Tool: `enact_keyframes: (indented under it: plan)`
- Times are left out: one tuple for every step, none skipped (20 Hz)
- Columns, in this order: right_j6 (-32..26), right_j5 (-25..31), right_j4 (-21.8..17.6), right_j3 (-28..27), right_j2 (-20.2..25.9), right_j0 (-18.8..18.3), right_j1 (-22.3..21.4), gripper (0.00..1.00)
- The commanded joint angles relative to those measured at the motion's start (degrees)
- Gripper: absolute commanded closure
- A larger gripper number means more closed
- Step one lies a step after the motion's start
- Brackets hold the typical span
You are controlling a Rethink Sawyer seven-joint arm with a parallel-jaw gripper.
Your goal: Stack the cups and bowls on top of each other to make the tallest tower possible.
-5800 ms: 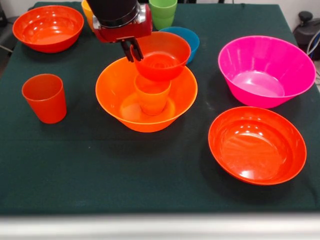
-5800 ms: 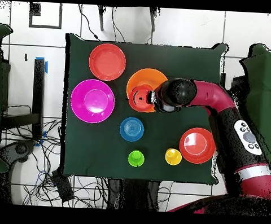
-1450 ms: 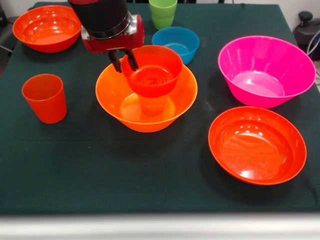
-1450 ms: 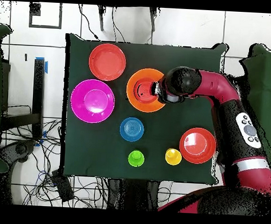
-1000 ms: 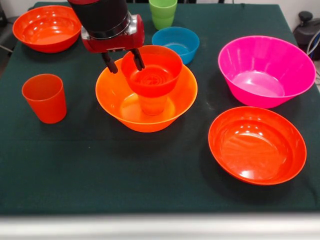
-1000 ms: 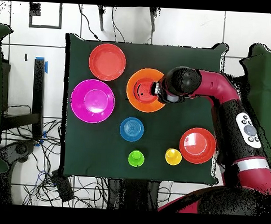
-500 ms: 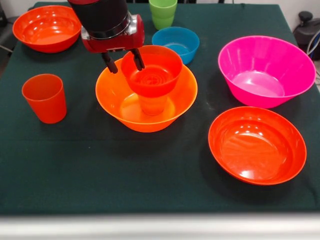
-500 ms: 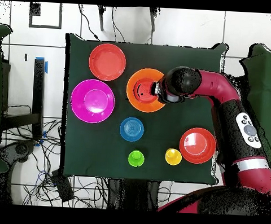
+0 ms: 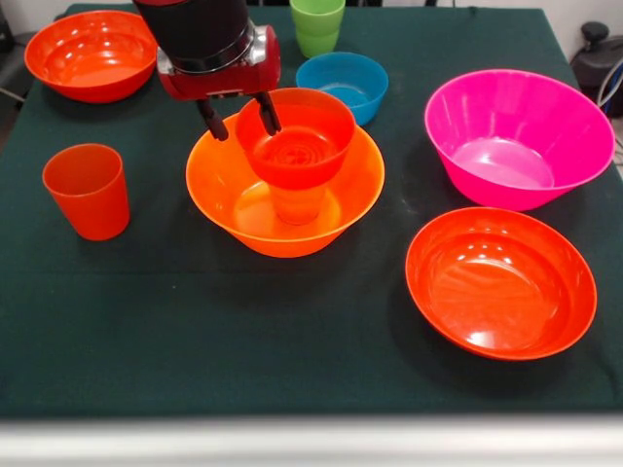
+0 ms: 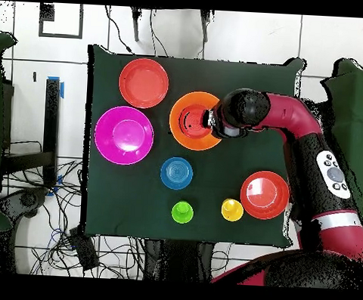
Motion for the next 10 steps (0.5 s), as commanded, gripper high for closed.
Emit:
enact_keyframes:
  plan:
    - [-14.65,5.94,-1.14,-0.35,0.89,2.85,-1.32,0.0]
    - [-14.28,6.14,-0.85,0.31,1.02,2.87,-2.12,0.0]
    - [-14.17,6.26,-0.76,0.39,1.06,2.89,-2.3,0.0]
    - [-14.01,6.5,-0.65,0.39,1.05,2.97,-2.41,0.0]
    - [-13.92,6.67,-0.57,0.4,1.07,3.01,-2.55,0.0]
    - [-13.74,7.08,-0.41,0.18,1.09,3.21,-2.69,0.0]
    - [-13.59,7.2,-0.36,0.19,1.07,3.29,-2.84,0.0]
    - [-13.26,7.35,-0.24,0.2,1.03,3.48,-3.03,0.0]
    - [-13.11,7.35,-0.2,0.25,0.97,3.58,-3.12,0.0]
    - [-12.97,7.34,-0.16,0.31,0.92,3.68,-3.21,0.0]
